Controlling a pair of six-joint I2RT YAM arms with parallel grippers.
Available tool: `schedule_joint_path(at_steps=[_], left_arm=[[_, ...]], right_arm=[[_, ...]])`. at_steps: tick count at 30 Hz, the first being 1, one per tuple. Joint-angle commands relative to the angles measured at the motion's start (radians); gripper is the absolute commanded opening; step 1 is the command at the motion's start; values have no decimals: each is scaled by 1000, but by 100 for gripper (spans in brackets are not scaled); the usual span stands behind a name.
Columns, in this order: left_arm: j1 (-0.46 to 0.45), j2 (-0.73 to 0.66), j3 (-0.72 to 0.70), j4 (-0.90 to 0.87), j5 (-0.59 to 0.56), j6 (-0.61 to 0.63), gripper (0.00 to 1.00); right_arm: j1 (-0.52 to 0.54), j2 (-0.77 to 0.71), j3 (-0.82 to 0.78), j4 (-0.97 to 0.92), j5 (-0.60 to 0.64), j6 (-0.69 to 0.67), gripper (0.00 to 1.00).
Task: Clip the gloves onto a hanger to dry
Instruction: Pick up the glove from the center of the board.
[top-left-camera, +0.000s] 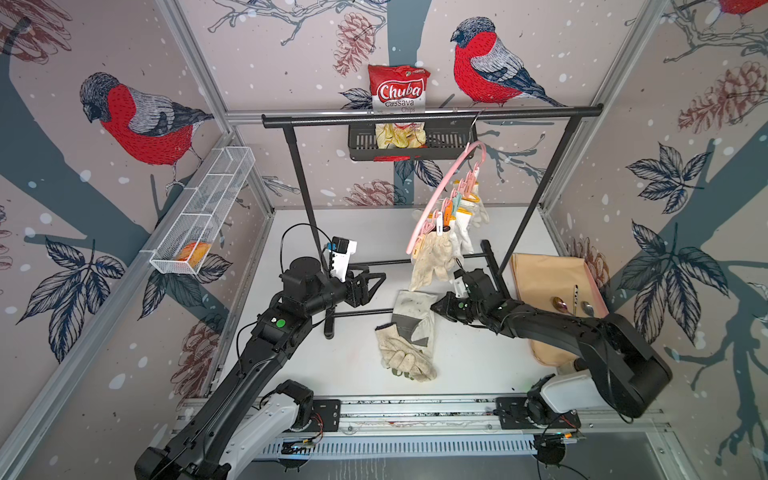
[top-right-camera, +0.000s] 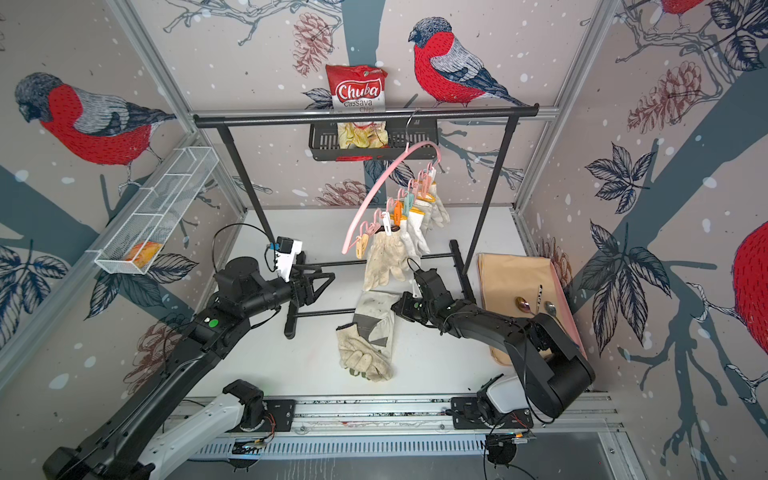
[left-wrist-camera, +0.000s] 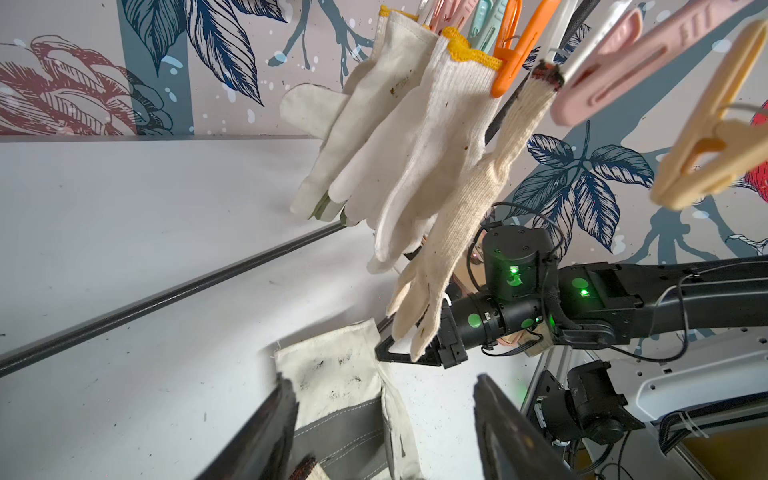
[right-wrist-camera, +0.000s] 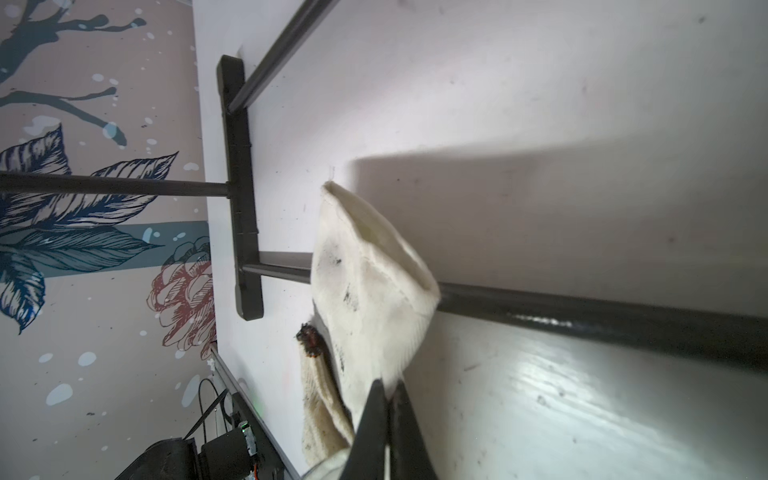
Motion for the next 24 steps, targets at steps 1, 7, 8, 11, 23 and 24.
schedule_joint_path(at_steps=[1,7,8,11,23,24], left_arm=[[-1,-3,-4,36,16,0,67],[-1,-2,-10,51,22,2,66],[-1,-1,-11,53,23,2,66],[0,-3,-18,64,27,-2,66],[0,6,-30,96,47,-2,66],[0,9,-27,98,53,-2,66]], right_arm=[[13,-75,6,-43,76,-5,0],[16,-295,18,-195,224,1,0],[17,-323,23,-211,230,-5,0],[33,-382,64,-270,234,-50,0],[99,-467,212,-492,225,-134,0],[103,-464,225,-501,208,-155,0]])
